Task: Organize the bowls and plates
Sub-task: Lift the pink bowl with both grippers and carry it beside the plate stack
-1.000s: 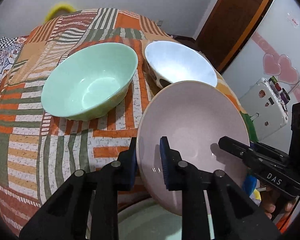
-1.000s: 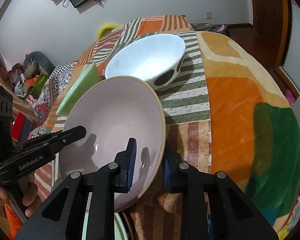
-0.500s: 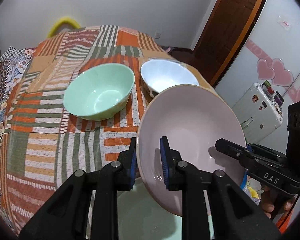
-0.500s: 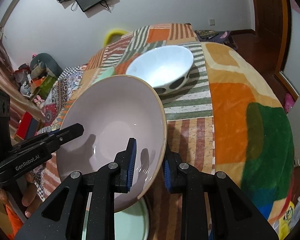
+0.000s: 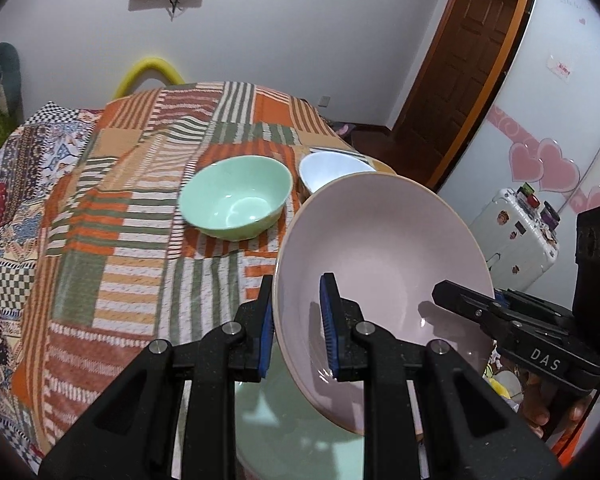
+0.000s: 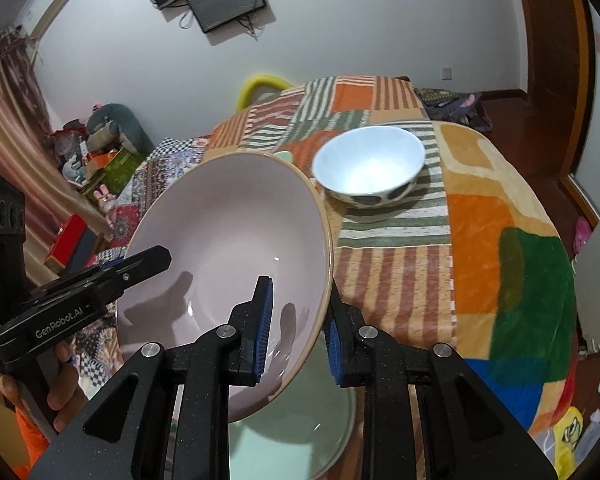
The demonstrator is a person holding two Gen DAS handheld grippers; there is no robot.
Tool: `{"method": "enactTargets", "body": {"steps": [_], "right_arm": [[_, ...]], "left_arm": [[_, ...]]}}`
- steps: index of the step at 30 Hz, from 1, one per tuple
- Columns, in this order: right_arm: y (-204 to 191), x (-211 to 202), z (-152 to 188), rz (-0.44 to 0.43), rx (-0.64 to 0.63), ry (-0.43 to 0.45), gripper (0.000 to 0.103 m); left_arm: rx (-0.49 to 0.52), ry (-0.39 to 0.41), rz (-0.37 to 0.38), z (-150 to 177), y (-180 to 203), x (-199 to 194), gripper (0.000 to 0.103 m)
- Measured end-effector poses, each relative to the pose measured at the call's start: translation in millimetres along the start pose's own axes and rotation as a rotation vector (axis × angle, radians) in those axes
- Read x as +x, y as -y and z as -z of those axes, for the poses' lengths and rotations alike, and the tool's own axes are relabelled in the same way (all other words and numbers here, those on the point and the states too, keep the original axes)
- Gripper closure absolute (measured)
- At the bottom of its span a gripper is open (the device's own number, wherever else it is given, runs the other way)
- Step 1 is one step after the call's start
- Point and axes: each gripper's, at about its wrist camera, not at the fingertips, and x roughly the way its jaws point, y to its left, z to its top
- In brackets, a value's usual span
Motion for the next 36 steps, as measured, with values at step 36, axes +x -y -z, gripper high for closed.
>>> {"method": "enactTargets", "body": {"steps": [36], "right_arm": [[-121, 60, 42, -0.142, -0.195, -0.149, 0.081]], "left_arm": [[-0.232, 0.005, -0.185, 82, -125, -77, 0.082]]}}
